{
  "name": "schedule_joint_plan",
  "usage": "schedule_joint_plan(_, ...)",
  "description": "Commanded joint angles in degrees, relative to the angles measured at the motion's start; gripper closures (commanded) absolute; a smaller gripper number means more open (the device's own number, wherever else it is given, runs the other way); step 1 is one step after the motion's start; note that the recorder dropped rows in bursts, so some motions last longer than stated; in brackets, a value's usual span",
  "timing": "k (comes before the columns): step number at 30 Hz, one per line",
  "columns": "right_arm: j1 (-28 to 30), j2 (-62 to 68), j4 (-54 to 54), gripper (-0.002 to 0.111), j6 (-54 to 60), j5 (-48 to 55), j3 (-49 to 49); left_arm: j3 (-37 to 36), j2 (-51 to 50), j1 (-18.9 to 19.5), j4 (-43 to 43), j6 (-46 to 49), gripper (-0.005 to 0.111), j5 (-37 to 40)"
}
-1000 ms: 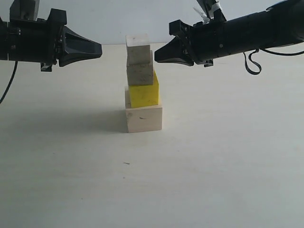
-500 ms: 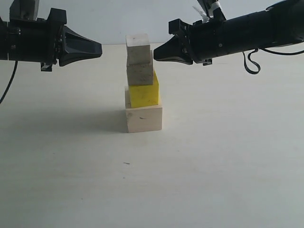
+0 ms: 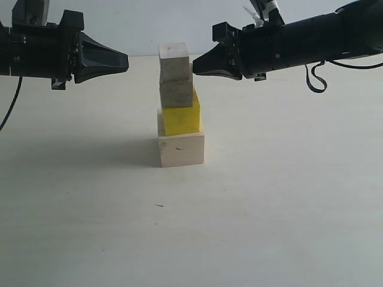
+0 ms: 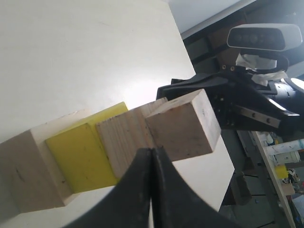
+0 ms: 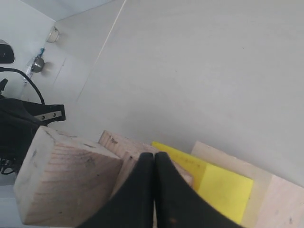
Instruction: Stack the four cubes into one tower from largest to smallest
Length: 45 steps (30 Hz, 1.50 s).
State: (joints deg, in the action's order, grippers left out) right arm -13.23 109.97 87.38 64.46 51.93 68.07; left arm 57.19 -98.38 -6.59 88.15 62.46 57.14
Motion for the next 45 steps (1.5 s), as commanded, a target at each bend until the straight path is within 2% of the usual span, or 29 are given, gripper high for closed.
schedule_joint_plan(1,-0.11,0.14,0.92,0.108,0.7,0.48,0.3,-0.18,0.47,-0.34,0.52,0.49,0.107,0.53)
schedule_joint_plan(17,-0.8,0.14,-0.88,0.108,0.62,-2.38,0.3,-0.18,0.47,-0.34,0.62,0.59,0.107,0.75)
schedule_joint_plan(26,2.39,-2.13,-7.6,0.108,-8.34,-3.45,0.3,-0.18,0.47,-0.34,0.62,1.36,0.107,-0.15)
schedule_joint_plan(31,2.59,-2.53,-16.37,0.108,-17.14,-4.6,-0.09,-0.18,0.47,-0.34,0.62,1.61,0.107,-0.55)
schedule_joint_plan(37,2.59,-2.53,-14.61,0.108,-15.55,-6.69,-4.52,-0.18,0.36,-0.34,0.62,1.72,0.107,-1.07)
schedule_joint_plan(41,2.44,-2.41,-9.73,0.108,-12.04,-4.96,-5.76,-0.18,0.36,-0.34,0.5,1.84,0.107,-1.33)
schedule_joint_plan(45,-0.21,-1.35,-8.99,0.108,-10.45,-5.32,-5.76,-0.18,0.36,-0.34,0.5,1.84,0.107,-1.33)
